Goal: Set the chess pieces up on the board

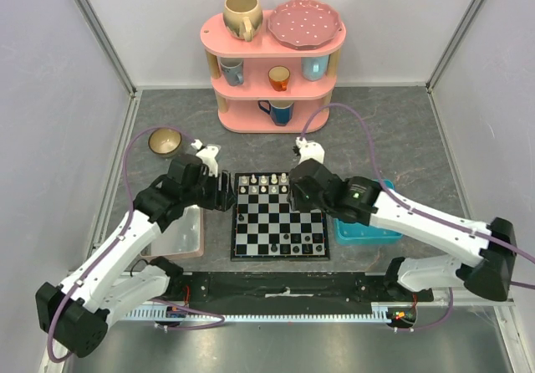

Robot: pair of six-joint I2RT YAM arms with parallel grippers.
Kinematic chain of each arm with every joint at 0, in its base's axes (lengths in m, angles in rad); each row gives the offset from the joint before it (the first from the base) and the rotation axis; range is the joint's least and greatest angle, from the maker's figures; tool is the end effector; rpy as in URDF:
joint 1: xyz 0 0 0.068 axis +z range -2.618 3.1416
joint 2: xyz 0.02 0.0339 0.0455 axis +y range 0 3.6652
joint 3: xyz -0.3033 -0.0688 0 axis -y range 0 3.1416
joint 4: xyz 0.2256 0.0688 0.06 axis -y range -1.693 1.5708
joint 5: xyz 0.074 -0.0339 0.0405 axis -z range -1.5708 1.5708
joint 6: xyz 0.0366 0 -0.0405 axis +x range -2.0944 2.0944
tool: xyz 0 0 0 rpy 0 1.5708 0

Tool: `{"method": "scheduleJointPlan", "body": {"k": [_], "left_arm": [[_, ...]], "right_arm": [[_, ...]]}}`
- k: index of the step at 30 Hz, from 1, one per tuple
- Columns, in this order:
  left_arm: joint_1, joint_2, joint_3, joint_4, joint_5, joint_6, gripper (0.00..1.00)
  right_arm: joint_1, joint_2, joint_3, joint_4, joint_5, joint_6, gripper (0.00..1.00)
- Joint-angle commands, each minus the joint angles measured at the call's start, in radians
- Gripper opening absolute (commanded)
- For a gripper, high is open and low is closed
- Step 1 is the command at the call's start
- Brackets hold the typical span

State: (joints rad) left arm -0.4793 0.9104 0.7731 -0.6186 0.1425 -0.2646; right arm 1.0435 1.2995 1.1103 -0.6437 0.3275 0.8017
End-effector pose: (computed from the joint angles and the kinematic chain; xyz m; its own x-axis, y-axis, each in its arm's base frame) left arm 0.1270 -0.0719 0.3060 -0.7308 0.0881 -0.6769 0.3699 0.8845 -0.2843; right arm 0.1333 0.2055 0.3418 -0.7686 0.0320 -0.6389 -0.2258 0.9209 0.3179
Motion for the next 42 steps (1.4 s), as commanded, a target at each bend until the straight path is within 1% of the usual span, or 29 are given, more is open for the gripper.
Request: {"method": "scheduleJointPlan", "body": {"k": [1,5,7,8,11,16,21,24,30,42], "left_arm": [[-0.06,0.034,0.042,-0.006,-0.067,-0.073,0.68],[-0.157,0.116,0.025,0.003,-0.165,-0.123,0.69],[-0.186,0.168,0.017,0.016,-0.204,-0.149,0.69],[-0.211,0.188,0.018,0.019,-0.236,-0.156,0.69],[-0.237,0.244,0.029,0.025,-0.262,-0.176,0.64],[-0.249,0.283,0.028,0.051,-0.304,-0.209,0.59],[-0.259,0.346,0.006,0.109,-0.288,-0.225,0.52],[-0.262,0.38,0.0,0.138,-0.285,-0.231,0.52],[-0.262,0.409,-0.001,0.141,-0.319,-0.234,0.5],[-0.262,0.455,-0.003,0.146,-0.339,-0.24,0.42]], "right_arm": [[-0.011,-0.089,-0.027,-0.002,0.048,0.019,0.34],[-0.014,-0.169,-0.085,-0.007,0.044,0.036,0.34],[-0.013,-0.192,-0.115,-0.008,0.044,0.047,0.34],[-0.011,-0.209,-0.122,-0.008,0.045,0.048,0.35],[-0.013,-0.242,-0.148,-0.016,0.048,0.054,0.35],[-0.014,-0.278,-0.171,-0.03,0.051,0.054,0.34],[-0.017,-0.296,-0.181,-0.036,0.058,0.053,0.34],[-0.02,-0.298,-0.185,-0.037,0.059,0.048,0.35],[-0.023,-0.299,-0.184,-0.04,0.056,0.039,0.35],[-0.034,-0.295,-0.182,-0.043,0.053,0.027,0.35]]}}
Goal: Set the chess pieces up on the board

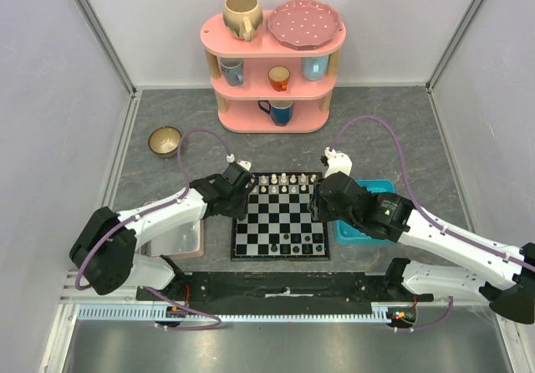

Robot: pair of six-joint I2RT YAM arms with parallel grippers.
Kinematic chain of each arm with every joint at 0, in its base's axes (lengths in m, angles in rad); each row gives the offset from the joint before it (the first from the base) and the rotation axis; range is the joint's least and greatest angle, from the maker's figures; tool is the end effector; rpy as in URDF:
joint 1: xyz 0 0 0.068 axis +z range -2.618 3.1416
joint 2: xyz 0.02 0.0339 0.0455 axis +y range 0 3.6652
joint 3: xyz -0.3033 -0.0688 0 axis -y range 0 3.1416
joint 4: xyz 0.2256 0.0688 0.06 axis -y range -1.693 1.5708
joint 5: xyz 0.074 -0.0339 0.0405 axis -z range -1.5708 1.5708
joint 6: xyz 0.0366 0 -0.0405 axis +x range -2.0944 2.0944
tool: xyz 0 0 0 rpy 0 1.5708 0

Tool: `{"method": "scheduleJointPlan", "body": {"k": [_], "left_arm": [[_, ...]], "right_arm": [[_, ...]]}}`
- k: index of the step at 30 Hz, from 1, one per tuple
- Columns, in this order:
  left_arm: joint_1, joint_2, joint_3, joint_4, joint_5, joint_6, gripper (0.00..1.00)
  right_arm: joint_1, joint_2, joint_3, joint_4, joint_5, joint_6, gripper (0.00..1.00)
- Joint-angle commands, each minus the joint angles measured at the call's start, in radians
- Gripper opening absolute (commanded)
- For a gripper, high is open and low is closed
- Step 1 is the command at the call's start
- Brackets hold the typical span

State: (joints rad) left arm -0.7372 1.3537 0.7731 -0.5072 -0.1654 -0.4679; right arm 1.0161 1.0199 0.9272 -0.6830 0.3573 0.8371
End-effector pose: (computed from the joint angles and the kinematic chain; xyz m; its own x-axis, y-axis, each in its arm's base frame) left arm 0.1724 -0.1484 0.2386 -0.8587 0.1788 -0.4803 0.2455 0.9661 -0.0793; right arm 0.0998 0.1367 0.3350 -0.7408 0.1255 -0.6599 -0.1713 0.9146 0.3663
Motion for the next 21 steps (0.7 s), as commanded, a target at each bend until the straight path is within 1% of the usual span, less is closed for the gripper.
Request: {"method": "scheduleJointPlan", "body": {"k": [1,4,10,12,16,19,21], "left_arm": [[-0.004,0.013,-0.003,0.035,-0.031,-0.037,0.42],[-0.004,0.013,-0.005,0.036,-0.028,-0.038,0.37],[-0.004,0.018,-0.011,0.042,-0.016,-0.037,0.33],[-0.004,0.016,-0.012,0.042,-0.011,-0.037,0.29],[-0.004,0.007,-0.02,0.039,0.007,-0.037,0.18],[-0.004,-0.011,-0.021,0.029,0.024,-0.04,0.13],[-0.005,-0.028,-0.02,0.01,0.036,-0.046,0.12]], "right_arm": [[-0.008,-0.015,0.001,-0.003,0.022,-0.01,0.35],[-0.01,-0.012,0.002,-0.004,0.02,-0.012,0.35],[-0.013,-0.015,-0.004,-0.003,0.022,-0.012,0.35],[-0.014,-0.015,-0.007,-0.004,0.019,-0.012,0.34],[-0.014,-0.018,-0.011,-0.004,0.02,-0.012,0.35],[-0.016,-0.02,-0.014,-0.003,0.022,-0.013,0.35],[-0.017,-0.023,-0.016,-0.004,0.02,-0.013,0.35]]}}
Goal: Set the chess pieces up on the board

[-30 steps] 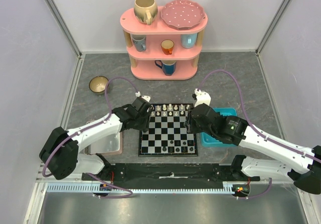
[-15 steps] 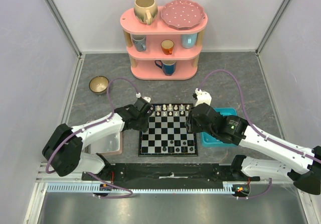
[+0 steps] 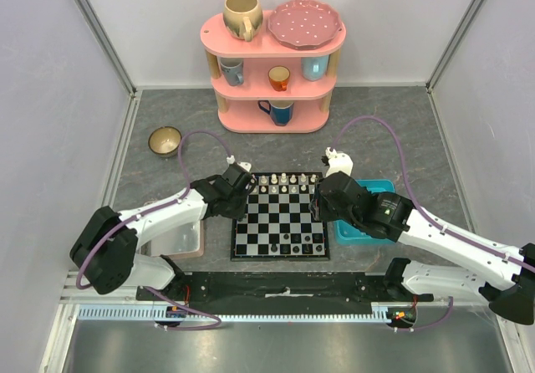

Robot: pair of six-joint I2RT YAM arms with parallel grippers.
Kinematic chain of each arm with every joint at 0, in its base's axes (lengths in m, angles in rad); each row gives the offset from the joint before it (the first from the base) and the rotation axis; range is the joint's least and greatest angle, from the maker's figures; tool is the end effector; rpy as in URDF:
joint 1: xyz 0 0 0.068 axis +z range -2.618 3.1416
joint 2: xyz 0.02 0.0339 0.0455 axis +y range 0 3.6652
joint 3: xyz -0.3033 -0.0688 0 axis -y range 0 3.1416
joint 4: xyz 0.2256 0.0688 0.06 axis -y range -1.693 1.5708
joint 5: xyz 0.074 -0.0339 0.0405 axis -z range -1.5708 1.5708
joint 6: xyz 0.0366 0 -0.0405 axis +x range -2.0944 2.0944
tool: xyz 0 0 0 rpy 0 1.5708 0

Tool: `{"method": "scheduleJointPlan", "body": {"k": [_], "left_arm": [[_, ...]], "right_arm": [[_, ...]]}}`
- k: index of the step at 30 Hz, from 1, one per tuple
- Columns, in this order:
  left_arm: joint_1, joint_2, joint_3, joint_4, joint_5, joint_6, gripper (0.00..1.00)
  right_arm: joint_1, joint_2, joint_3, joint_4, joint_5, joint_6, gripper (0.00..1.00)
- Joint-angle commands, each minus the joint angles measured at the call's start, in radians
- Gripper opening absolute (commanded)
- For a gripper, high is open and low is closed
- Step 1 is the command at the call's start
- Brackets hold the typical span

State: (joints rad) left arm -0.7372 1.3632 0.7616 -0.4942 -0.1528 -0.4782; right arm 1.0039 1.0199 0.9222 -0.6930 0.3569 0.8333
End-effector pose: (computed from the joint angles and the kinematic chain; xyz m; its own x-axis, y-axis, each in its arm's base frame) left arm 0.1724 -0.1490 0.2341 -0.8666 0.1725 -0.4683 0.2411 0.9663 -0.0903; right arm 0.1009 0.1347 0.3327 -0.7441 0.1226 -0.6568 -0.1602 0.9216 0.3536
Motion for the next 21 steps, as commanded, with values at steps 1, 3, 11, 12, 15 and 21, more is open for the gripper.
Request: {"method": "scheduleJointPlan", "body": {"k": [1,3,11,12,15,21], "left_arm": [[-0.007,-0.059,-0.008,-0.009,0.033,-0.039,0.12],[-0.014,-0.084,-0.007,-0.035,0.042,-0.046,0.11],[-0.085,-0.191,-0.047,-0.109,0.036,-0.158,0.11],[-0.108,-0.213,-0.06,-0.109,0.036,-0.174,0.11],[-0.16,-0.23,-0.071,-0.135,0.013,-0.226,0.11],[-0.217,-0.24,-0.096,-0.178,-0.002,-0.289,0.11]], "right_arm": [[-0.005,-0.023,-0.013,0.007,0.022,-0.01,0.35],[-0.004,-0.023,-0.014,0.007,0.02,-0.01,0.35],[-0.008,-0.026,-0.022,0.009,0.02,-0.008,0.35],[-0.007,-0.026,-0.023,0.009,0.02,-0.01,0.34],[-0.007,-0.027,-0.026,0.01,0.017,-0.01,0.34],[-0.008,-0.035,-0.037,0.01,0.019,-0.008,0.34]]}}
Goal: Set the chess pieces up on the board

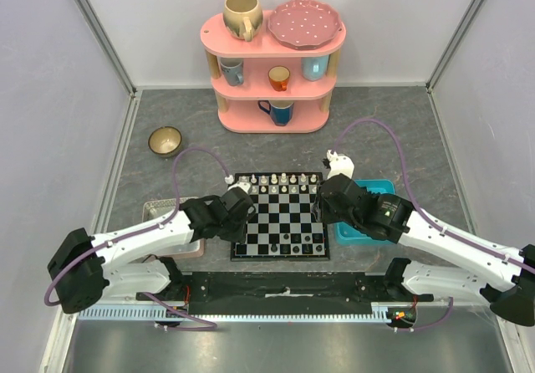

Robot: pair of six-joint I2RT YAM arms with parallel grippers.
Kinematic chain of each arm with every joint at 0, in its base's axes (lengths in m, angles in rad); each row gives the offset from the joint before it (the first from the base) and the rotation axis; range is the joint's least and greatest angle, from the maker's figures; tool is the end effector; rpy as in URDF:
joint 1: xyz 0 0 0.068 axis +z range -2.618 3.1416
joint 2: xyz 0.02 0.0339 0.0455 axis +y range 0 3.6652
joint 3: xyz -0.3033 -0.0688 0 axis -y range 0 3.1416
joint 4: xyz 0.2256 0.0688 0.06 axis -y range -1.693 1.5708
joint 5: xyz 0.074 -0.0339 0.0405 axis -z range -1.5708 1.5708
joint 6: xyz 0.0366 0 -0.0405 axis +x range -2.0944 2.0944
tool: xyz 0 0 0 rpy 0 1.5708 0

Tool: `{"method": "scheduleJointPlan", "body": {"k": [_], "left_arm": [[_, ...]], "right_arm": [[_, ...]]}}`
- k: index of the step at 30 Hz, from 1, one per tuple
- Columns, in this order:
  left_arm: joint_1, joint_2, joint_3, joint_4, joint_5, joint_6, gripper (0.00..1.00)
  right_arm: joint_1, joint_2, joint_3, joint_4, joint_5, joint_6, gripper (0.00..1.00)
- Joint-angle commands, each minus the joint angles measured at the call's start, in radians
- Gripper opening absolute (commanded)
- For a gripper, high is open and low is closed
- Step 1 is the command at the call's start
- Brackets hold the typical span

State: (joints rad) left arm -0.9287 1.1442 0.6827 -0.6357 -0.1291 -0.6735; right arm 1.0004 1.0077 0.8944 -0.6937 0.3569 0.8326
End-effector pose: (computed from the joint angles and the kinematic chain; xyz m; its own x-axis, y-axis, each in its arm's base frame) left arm 0.1077 -0.1361 0.2447 -0.8900 0.1573 -0.4280 0.2609 0.9455 -0.1949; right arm 0.0993 0.1311 0.3259 -0.7493 0.1156 -0.6521 -0.1545 0.9270 0.3418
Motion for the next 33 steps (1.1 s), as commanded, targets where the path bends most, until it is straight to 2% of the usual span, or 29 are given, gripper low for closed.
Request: {"method": "scheduleJointPlan", "body": {"k": [1,10,33], "left_arm": [[-0.028,-0.026,-0.018,-0.039,-0.026,-0.101,0.11],[-0.05,-0.06,-0.046,-0.05,-0.026,-0.126,0.11],[-0.064,0.006,-0.058,0.011,-0.033,-0.124,0.12]], "right_arm": [[-0.005,-0.026,-0.011,0.013,0.019,-0.007,0.34],[-0.006,-0.024,-0.014,0.013,0.017,-0.007,0.34],[-0.011,-0.009,-0.002,0.017,0.011,-0.015,0.35]]}}
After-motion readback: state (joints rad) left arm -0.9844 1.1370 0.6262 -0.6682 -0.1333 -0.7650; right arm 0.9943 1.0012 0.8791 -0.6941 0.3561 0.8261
